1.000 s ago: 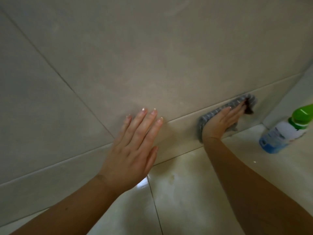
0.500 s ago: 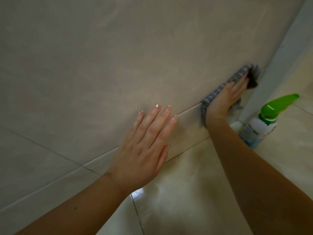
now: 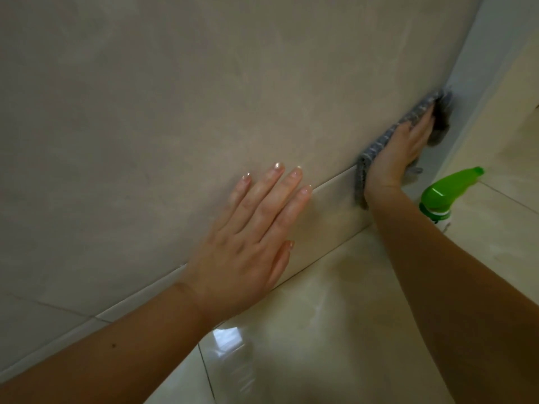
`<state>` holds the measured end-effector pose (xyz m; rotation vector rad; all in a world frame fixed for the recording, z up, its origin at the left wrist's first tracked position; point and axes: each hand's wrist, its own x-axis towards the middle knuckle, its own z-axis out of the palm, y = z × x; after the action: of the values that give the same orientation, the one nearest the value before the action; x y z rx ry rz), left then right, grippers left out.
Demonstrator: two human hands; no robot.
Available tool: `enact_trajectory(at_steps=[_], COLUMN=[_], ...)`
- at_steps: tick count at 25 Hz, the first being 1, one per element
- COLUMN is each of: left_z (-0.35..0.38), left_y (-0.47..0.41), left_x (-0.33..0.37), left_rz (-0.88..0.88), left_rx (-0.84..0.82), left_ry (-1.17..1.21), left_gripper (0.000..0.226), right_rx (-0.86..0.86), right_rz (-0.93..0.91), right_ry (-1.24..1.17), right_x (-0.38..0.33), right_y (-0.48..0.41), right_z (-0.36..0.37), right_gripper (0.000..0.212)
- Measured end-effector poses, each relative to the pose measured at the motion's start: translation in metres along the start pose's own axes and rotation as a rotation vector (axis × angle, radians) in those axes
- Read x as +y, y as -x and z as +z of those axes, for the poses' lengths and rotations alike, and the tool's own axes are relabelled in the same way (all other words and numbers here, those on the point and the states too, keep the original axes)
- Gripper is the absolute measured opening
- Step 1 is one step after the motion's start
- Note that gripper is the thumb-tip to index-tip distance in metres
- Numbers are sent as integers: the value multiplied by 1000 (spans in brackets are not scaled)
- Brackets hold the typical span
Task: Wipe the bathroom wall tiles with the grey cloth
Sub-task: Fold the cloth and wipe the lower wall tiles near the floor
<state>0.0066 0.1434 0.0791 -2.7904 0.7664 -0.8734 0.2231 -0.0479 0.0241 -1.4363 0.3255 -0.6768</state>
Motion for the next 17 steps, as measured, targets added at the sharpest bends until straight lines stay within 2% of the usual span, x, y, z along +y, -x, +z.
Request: enact_trajectory(at_steps=[8, 10, 12, 14, 15, 17], left_z=[14, 15, 16, 18, 19, 22], left_y=[9, 7, 8, 12, 14, 15], left_x=[4, 5, 4, 4, 5, 5], left_rz=[1, -1, 0, -8, -10, 2], left_rx=[-45, -43, -48, -51, -54, -62], left_ry=[-10, -19, -23, -25, -28, -23], left_gripper=[65, 66, 69, 70, 71, 70], right_rx=[27, 22, -10, -111, -154, -171], right_rz=[121, 266, 530, 658, 656, 485], right_ry=[5, -9, -19, -35, -36, -38], right_x=[35, 52, 73, 84, 79, 58], right_y=[6, 11, 29, 64, 84, 100], right_z=[-4, -6, -9, -16, -16, -8], right_gripper=[48, 50, 54, 68, 73, 62])
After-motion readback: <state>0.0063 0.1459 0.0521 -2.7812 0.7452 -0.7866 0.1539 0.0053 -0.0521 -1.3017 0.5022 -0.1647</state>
